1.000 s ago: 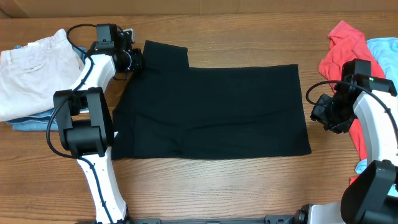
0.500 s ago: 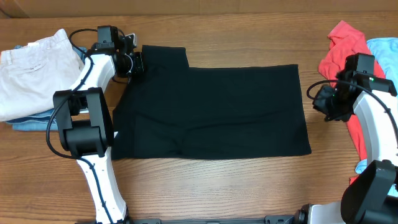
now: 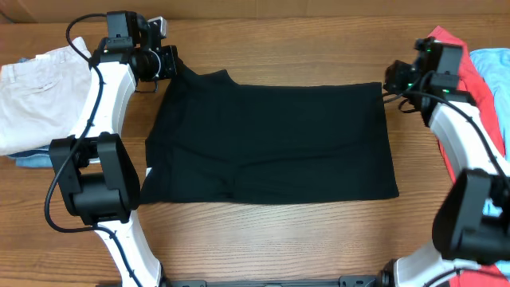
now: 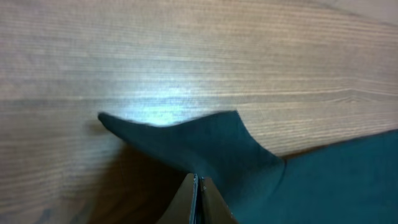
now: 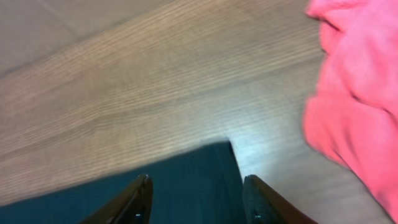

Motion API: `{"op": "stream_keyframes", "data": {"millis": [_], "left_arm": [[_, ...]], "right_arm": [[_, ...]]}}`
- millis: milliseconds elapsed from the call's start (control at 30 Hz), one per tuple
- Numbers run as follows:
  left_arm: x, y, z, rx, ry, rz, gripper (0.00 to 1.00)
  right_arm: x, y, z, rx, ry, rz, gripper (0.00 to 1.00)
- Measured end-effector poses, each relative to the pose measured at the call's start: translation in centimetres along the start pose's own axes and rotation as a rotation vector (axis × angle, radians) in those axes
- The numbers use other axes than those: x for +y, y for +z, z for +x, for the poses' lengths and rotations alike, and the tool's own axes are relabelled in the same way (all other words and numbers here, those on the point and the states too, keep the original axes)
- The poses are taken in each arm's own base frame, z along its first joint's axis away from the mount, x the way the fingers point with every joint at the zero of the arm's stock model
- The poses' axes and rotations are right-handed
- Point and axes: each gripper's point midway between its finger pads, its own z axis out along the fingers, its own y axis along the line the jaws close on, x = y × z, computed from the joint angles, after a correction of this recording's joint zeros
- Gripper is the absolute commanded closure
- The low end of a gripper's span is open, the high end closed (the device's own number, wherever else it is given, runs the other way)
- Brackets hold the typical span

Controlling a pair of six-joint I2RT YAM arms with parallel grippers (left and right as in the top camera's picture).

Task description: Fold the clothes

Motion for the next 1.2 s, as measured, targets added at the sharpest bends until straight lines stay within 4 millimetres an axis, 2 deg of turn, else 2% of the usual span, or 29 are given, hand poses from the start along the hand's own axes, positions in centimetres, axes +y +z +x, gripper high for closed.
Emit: {"op": "stream_keyframes", "data": {"millis": [100, 233, 367, 667, 867, 1000, 1133, 1200], "left_arm": [[0.0, 0.0, 0.2, 0.006, -0.011, 0.0, 0.96], [0.0, 0.0, 0.2, 0.008, -0.013, -0.001, 0.96], [0.0, 0.0, 0.2, 0.009, -0.014, -0.001, 0.96], [0.1, 0.0, 0.5, 0.021, -0.02, -0.007, 0.96], [0.2, 0.0, 0.7, 0.026, -0.022, -0.011, 0.96], [0.2, 0.0, 0.7, 0.026, -0.023, -0.011, 0.96], [0.3, 0.0, 0.7, 0.026, -0.022, -0.014, 0.96], [0.3, 0.0, 0.7, 0.026, -0.023, -0.015, 0.96]], "right_arm": [[0.1, 2.9, 0.1, -0.027, -0.011, -0.016, 0.47], [-0.6, 6.5, 2.1, 0.005, -0.009, -0.011, 0.46], [-1.4, 8.8, 3.7, 0.026, -0.005, -0.005, 0.46], [-1.4, 9.6, 3.5, 0.003, -0.009, -0.011, 0.47], [-1.8, 10.4, 4.6, 0.028, -0.005, -0.005, 0.48], [-1.9, 10.9, 5.0, 0.036, -0.006, -0.006, 0.62], [-2.0, 11.1, 5.0, 0.03, -0.002, -0.004, 0.94], [-2.0, 11.2, 5.1, 0.033, -0.003, -0.005, 0.96]]}}
